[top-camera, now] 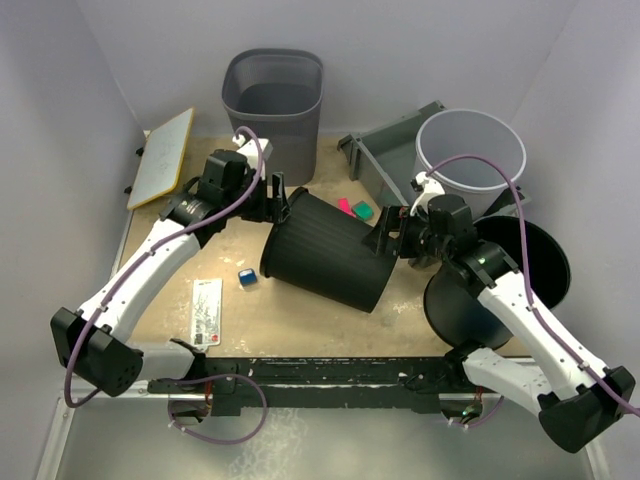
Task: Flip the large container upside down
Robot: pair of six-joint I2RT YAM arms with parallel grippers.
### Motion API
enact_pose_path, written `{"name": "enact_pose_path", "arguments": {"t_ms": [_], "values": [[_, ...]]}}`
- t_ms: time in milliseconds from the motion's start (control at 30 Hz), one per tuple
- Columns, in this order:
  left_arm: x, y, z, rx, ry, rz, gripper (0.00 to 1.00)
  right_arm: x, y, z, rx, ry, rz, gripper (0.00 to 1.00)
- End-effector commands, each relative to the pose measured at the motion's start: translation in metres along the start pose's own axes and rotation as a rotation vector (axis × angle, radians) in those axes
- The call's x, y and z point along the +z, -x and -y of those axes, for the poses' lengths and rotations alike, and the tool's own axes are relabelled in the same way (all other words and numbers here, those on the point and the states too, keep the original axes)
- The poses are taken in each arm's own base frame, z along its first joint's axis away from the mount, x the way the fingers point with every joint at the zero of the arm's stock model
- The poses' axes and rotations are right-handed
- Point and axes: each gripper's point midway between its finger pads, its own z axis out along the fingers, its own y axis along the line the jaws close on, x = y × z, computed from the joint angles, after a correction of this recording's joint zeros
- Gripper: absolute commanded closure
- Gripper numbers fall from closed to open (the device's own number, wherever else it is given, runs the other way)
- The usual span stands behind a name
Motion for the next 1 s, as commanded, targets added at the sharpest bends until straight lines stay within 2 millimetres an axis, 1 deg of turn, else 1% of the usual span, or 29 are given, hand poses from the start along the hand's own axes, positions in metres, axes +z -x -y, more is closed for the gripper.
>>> {"name": "enact_pose_path", "arguments": {"t_ms": [0,33,133,200,300,333,367,433,467,533,567,633,700,767,900,967], "values": [[-0.005,0.004,-0.007,0.018,0.032,0.043,0.35,0.003,-0.012,0.013,0.023,-0.056,-0.03,0.01],[-0.005,0.002,-0.008,0.015,0.033,0.035,0.37,0.001,-0.006,0.018,0.014,-0.089,0.003,0.01],[-0.002,-0.007,-0.008,0.001,0.027,0.015,0.45,-0.005,0.002,0.028,0.01,-0.142,0.053,0.02],[0.001,-0.013,-0.01,-0.009,0.03,0.003,0.54,-0.011,0.006,0.031,0.013,-0.159,0.084,0.02],[0.006,-0.022,-0.016,-0.018,0.055,-0.009,0.69,-0.015,0.006,0.035,0.059,-0.184,0.107,0.03],[0.007,-0.023,-0.019,-0.02,0.067,-0.011,0.72,-0.017,0.004,0.036,0.088,-0.19,0.105,0.04],[0.008,-0.024,-0.021,-0.022,0.077,-0.009,0.74,-0.014,-0.009,0.042,0.117,-0.208,0.075,0.04],[0.008,-0.026,-0.023,-0.025,0.084,0.001,0.78,-0.013,-0.021,0.045,0.187,-0.223,0.055,0.06],[0.008,-0.025,-0.023,-0.027,0.084,0.012,0.79,-0.012,-0.025,0.042,0.221,-0.205,0.045,0.07],[0.009,-0.025,-0.024,-0.03,0.081,0.026,0.83,-0.007,-0.028,0.029,0.254,-0.126,0.036,0.07],[0.01,-0.026,-0.024,-0.029,0.08,0.024,0.86,-0.005,-0.031,0.019,0.276,-0.069,0.017,0.09],[0.013,-0.031,-0.025,-0.031,0.083,0.011,0.89,0.0,-0.034,0.005,0.31,0.015,0.001,0.13],[0.018,-0.038,-0.027,-0.031,0.083,-0.01,0.93,0.003,-0.03,-0.009,0.339,0.097,0.018,0.2],[0.025,-0.047,-0.029,-0.036,0.082,-0.032,0.96,0.002,-0.022,-0.019,0.359,0.154,0.046,0.29],[0.035,-0.064,-0.035,-0.039,0.09,-0.075,1.0,-0.004,-0.009,-0.026,0.359,0.198,0.104,0.49],[0.038,-0.07,-0.037,-0.037,0.095,-0.088,1.0,-0.007,-0.003,-0.032,0.347,0.232,0.134,0.56]]}}
